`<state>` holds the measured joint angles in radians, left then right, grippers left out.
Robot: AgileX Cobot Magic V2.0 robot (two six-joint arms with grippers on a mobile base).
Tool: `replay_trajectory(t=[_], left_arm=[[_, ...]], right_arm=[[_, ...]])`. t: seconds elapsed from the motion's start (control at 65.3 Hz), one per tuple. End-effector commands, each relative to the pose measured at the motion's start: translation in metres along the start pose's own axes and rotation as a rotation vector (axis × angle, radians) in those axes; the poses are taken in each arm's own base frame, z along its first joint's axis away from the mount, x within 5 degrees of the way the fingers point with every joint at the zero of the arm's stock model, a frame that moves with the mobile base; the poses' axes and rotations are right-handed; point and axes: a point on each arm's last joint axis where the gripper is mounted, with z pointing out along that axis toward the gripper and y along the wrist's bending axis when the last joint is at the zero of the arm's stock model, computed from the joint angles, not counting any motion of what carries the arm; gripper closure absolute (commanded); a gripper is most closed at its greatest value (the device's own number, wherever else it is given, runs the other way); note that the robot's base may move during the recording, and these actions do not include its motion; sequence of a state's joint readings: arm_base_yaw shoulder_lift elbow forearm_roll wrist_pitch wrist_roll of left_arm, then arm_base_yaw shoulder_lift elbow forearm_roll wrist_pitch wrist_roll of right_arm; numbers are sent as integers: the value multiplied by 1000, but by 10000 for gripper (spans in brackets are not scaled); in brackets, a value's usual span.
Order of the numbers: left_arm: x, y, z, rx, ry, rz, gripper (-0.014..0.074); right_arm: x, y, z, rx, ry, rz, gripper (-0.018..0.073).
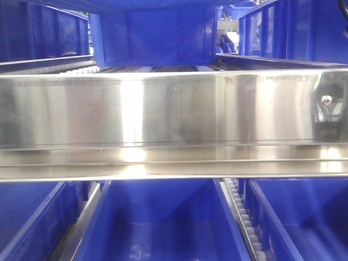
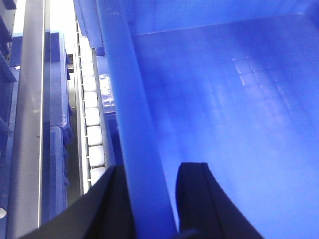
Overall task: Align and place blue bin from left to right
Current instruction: 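Pull the held blue bin out of the shelf toward the robot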
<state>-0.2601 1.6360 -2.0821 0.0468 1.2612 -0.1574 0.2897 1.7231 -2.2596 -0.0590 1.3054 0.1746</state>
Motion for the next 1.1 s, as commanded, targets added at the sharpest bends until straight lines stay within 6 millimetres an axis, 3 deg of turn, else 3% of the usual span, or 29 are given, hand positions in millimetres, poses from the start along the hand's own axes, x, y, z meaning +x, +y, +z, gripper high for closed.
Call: replay_trajectory(t=[0.0, 0.459, 1.087], left_arm=[[-8, 1, -17, -7, -108, 24, 707], [-8, 1, -17, -7, -108, 24, 707], [-8, 1, -17, -7, -108, 24, 707]], right_arm=[[-12, -6, -22, 36, -143, -36, 711], [-26, -3, -25, 11, -297, -41, 711], [-26, -3, -25, 10, -300, -41, 711]])
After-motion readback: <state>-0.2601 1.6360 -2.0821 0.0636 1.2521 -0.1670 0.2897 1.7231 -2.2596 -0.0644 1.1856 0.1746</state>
